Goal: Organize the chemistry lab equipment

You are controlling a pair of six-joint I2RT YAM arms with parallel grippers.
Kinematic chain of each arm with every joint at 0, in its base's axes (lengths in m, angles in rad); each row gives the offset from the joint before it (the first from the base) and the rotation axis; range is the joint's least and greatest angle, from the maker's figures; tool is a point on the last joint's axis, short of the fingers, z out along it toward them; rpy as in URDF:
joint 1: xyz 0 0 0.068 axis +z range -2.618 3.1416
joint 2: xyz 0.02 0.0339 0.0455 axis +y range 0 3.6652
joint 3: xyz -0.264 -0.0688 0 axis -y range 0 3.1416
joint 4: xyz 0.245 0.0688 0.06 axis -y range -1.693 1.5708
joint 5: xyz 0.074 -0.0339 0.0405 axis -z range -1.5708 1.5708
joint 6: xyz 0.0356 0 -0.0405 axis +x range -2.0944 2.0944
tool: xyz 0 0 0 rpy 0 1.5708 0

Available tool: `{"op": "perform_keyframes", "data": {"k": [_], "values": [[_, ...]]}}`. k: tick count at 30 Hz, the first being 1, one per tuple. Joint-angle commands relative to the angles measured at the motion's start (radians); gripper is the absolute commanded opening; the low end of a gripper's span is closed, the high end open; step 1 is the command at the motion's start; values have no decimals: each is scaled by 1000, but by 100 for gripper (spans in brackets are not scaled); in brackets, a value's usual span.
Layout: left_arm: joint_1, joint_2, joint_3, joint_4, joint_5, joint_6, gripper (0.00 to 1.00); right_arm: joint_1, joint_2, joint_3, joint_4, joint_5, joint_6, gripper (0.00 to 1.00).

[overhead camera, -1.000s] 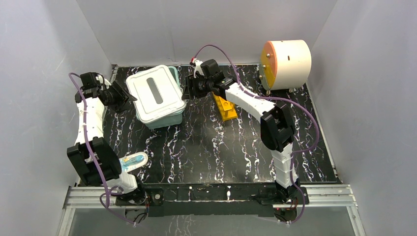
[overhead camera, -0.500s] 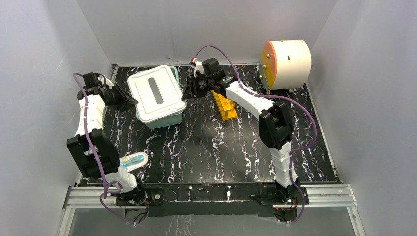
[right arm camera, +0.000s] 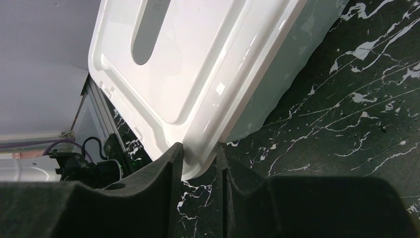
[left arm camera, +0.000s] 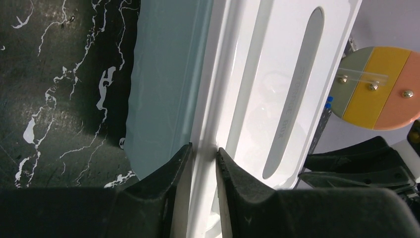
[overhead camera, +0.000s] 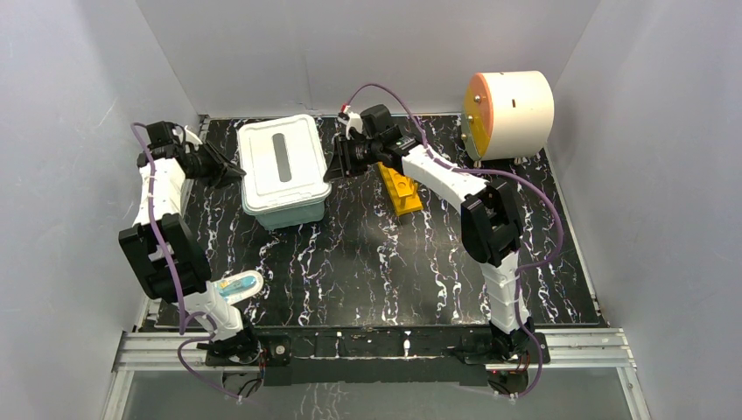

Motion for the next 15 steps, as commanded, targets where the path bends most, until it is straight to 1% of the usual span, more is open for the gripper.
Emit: {"op": "perform_keyframes", "data": {"k": [1, 6, 11, 15], "values": [[2, 32, 64, -27, 24, 3, 20, 8, -30, -14, -31, -81, 36, 37], [2, 37, 88, -47, -6, 17, 19, 23, -68, -77, 19, -99, 75, 37], [2, 26, 72, -56, -41, 24, 20, 24, -56, -63, 10, -76, 72, 37], [2, 1, 68, -70, -102, 32, 26, 25, -44, -27, -4, -41, 55, 38]]}}
